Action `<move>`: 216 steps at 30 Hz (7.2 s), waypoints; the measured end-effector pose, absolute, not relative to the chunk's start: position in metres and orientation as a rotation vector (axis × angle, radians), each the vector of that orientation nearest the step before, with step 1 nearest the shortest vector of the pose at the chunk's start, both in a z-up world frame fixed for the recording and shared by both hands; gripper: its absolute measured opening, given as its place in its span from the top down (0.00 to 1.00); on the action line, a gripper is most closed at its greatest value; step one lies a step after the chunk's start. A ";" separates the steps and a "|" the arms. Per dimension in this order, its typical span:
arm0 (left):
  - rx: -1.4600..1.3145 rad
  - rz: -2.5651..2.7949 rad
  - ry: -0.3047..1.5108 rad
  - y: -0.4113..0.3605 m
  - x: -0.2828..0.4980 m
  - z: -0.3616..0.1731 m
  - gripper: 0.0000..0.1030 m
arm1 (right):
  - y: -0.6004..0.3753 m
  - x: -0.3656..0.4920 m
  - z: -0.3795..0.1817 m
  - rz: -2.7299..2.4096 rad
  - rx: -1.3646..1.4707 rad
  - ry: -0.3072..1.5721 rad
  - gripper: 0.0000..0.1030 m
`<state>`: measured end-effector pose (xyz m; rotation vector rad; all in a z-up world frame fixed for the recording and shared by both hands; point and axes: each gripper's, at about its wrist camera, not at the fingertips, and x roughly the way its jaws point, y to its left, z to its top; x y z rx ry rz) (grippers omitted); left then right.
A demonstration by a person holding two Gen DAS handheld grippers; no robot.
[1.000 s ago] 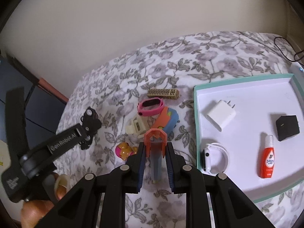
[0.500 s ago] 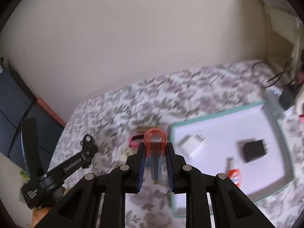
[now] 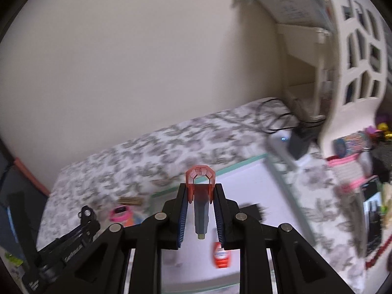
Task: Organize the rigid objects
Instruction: 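Lower the orange-blue toy and black car into the tray and open both tools, then grasp the pink figurine with the left tool while the right tool grasps the purple lighter, then carry the pink figurine and purple lighter into the tray and open both tools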
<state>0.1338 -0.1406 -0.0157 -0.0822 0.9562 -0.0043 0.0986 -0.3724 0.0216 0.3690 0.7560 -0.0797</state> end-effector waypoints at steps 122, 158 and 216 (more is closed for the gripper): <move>-0.395 0.332 1.208 0.049 0.160 -0.102 0.06 | -0.163 0.153 -0.099 0.253 0.135 1.117 0.00; -0.432 0.192 1.361 0.023 0.159 -0.140 0.23 | -0.119 0.153 -0.138 0.315 -0.085 1.215 0.48; -0.410 0.092 1.079 0.003 0.154 -0.057 0.59 | -0.182 0.149 -0.091 0.291 0.080 1.114 0.88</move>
